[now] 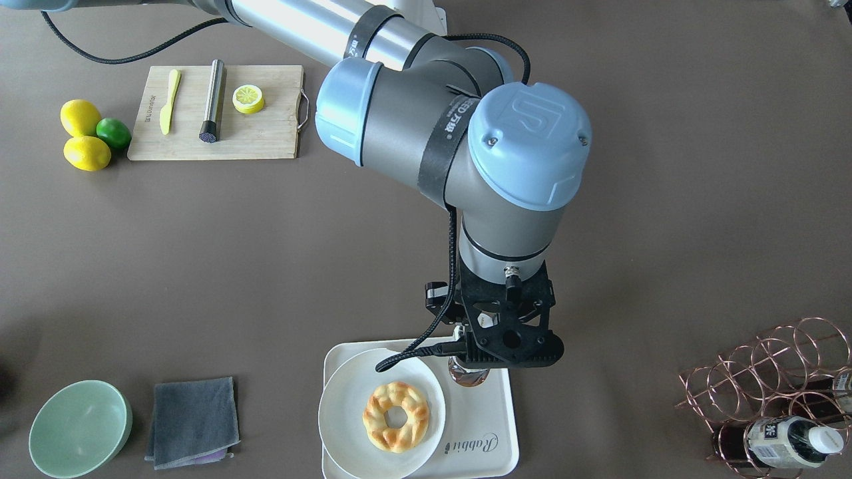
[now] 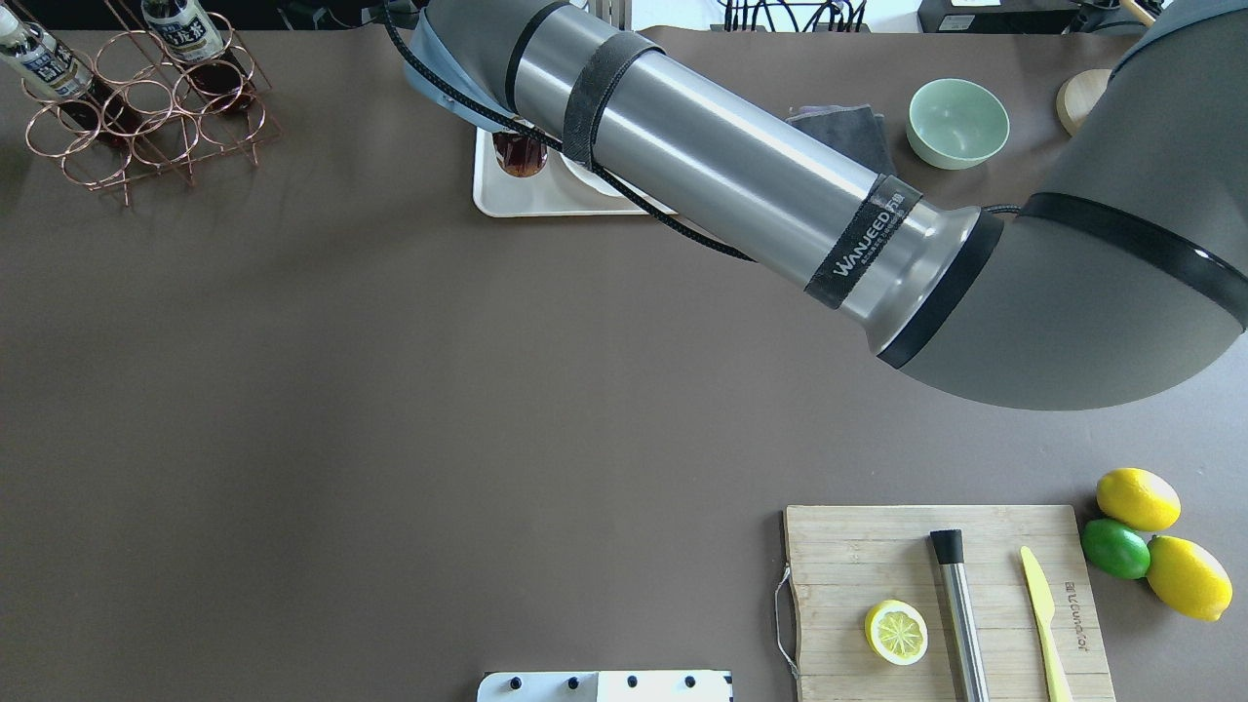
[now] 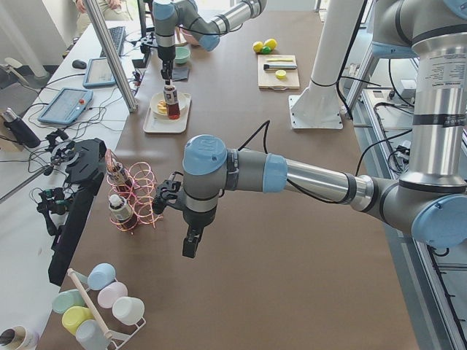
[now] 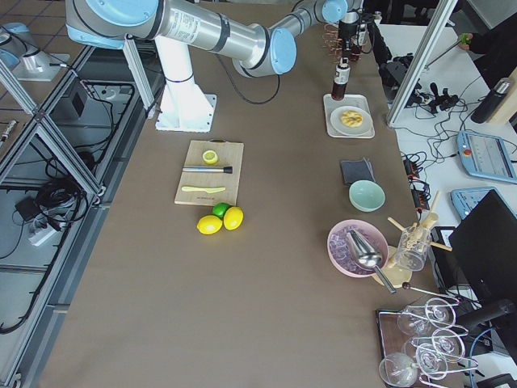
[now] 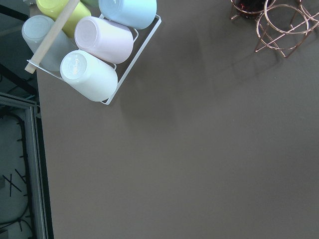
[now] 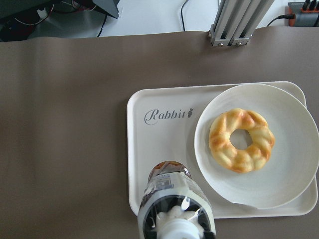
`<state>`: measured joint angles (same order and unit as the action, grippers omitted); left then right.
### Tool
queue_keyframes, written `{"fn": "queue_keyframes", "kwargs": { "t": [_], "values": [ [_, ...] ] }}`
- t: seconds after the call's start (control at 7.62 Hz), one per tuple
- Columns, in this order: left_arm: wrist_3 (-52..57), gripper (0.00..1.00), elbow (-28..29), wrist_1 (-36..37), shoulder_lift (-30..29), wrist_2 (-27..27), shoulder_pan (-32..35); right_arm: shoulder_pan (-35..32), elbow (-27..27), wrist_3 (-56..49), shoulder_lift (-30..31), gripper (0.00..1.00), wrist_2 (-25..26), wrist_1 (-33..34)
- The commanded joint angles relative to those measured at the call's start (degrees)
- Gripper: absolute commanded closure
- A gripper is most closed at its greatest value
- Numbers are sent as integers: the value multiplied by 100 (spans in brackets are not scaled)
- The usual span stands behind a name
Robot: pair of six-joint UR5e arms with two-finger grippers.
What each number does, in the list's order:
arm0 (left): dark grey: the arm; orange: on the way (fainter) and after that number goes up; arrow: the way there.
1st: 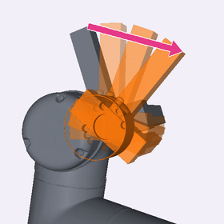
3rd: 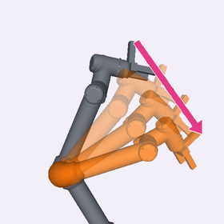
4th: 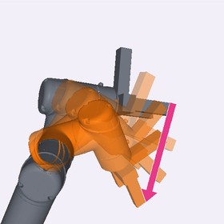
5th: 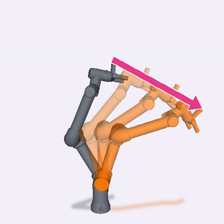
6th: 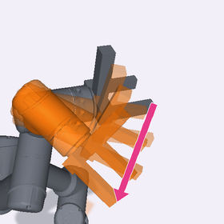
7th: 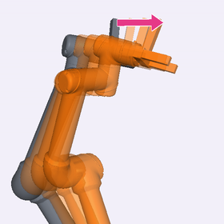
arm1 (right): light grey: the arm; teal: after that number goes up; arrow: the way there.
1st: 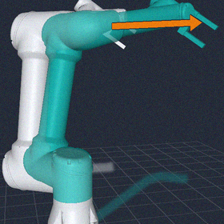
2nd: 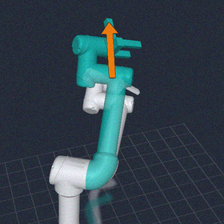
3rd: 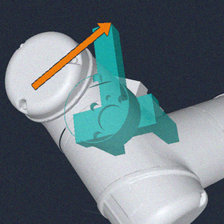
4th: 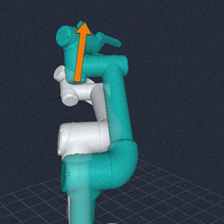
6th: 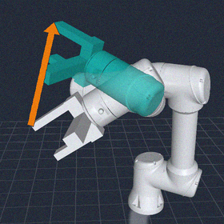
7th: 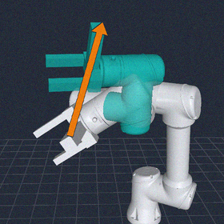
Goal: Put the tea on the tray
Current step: 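Lift the bottle with the right gripper and carry it toward the tray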
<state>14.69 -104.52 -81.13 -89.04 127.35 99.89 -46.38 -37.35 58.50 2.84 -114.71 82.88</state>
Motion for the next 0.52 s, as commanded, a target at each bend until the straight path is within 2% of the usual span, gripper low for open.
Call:
{"fn": "queue_keyframes", "kwargs": {
  "t": [0.0,0.39],
  "values": [
    [-1,2,46,-8,-25,0,4,6,666,-6,-73,100,211,-894],
    [-27,2,230,-182,-87,0,4,24,773,-41,-117,100,388,-1019]
  ]
}}
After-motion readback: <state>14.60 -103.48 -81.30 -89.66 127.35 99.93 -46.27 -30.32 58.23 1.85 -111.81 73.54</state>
